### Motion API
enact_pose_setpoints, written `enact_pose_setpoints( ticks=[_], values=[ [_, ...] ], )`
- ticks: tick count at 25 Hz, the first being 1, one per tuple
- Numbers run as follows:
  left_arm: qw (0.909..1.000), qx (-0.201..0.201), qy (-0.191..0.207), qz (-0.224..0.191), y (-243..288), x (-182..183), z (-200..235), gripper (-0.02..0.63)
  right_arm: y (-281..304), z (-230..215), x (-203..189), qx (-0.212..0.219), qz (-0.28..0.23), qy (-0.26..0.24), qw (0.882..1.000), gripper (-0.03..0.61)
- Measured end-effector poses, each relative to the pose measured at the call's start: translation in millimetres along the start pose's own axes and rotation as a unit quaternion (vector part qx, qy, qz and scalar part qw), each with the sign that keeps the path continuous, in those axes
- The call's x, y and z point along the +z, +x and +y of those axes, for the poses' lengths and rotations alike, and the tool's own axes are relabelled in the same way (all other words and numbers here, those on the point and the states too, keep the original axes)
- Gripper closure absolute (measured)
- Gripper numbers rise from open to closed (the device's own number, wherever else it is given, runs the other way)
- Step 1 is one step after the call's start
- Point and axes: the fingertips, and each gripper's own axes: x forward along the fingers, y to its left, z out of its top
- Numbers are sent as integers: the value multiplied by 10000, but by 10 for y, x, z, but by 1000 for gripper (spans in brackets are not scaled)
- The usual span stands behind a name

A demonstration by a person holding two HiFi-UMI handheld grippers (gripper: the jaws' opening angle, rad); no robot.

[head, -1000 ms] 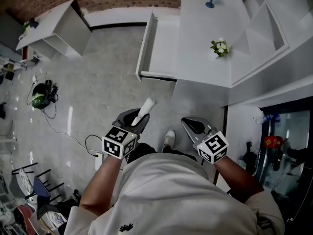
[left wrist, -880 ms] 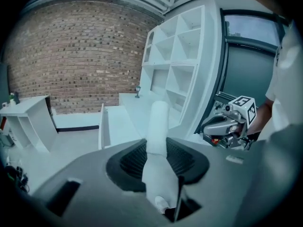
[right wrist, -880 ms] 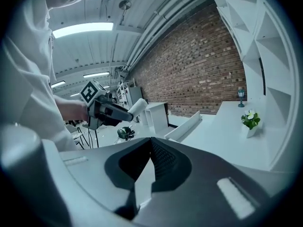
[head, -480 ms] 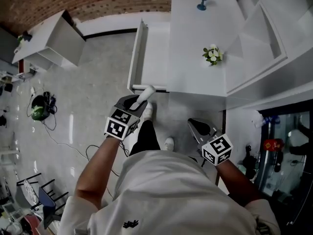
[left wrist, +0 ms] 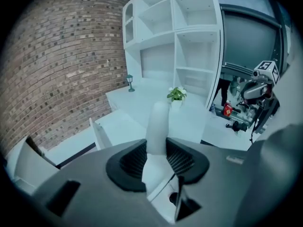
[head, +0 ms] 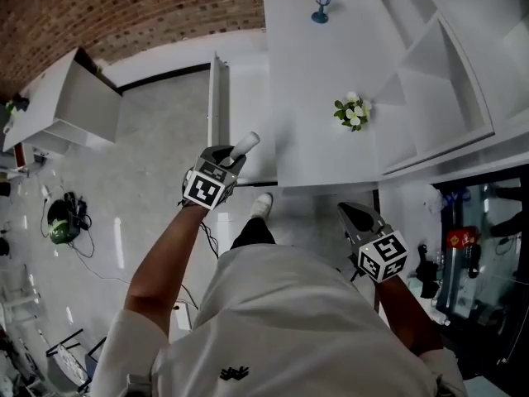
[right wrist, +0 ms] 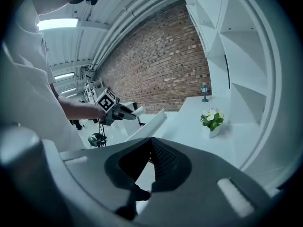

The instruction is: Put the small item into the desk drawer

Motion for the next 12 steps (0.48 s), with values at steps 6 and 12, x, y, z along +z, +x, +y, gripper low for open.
enact_pose_setpoints(
  ticks=[6,12],
  values=[
    [9984,-217,473,228,570,196,713,483,366,-150,295,-427,128,166,9989,565],
    [9939,-550,789,536,1267,196,1288,483,710,-308,458,-858,226,438,9951,565]
  ],
)
